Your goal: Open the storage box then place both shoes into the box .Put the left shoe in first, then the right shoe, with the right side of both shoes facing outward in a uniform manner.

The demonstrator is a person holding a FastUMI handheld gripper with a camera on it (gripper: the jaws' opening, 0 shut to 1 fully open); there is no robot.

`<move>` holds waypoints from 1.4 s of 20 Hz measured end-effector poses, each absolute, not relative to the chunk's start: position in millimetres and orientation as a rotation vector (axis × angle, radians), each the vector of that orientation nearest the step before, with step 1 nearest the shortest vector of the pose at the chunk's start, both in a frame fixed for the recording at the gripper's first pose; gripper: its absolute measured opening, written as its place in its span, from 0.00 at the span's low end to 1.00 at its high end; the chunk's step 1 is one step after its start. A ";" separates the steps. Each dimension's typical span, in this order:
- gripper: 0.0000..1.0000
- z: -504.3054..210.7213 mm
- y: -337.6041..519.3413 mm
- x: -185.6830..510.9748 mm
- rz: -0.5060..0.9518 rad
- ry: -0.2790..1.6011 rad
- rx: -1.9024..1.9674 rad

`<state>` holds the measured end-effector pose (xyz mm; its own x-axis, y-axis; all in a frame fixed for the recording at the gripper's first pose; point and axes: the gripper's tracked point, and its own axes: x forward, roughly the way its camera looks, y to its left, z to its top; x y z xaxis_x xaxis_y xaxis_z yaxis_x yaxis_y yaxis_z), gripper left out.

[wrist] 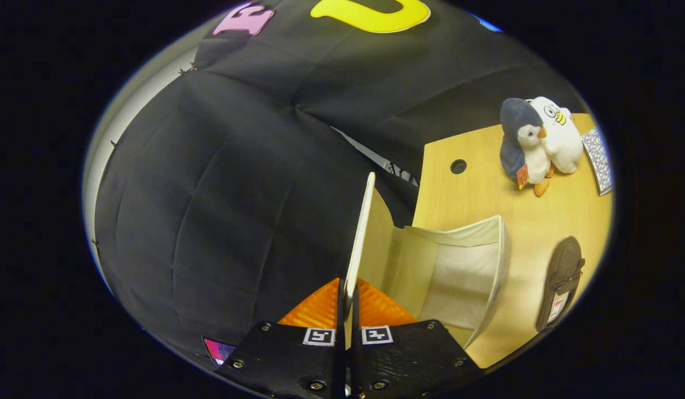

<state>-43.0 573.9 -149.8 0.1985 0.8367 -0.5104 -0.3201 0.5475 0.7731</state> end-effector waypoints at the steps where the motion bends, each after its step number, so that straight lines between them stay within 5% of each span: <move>1: 0.03 -146.0 586.8 -44.3 0.880 1.085 0.560; 11: 0.05 -170.5 710.4 -73.9 0.920 1.160 0.481; 26: 0.07 -330.4 796.4 -158.4 0.897 1.279 0.217; 28: 0.20 -340.5 791.0 -158.9 0.906 1.291 0.182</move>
<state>-158.9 791.0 -340.5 -0.0035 0.6655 -0.7464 -0.4758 0.6554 0.5866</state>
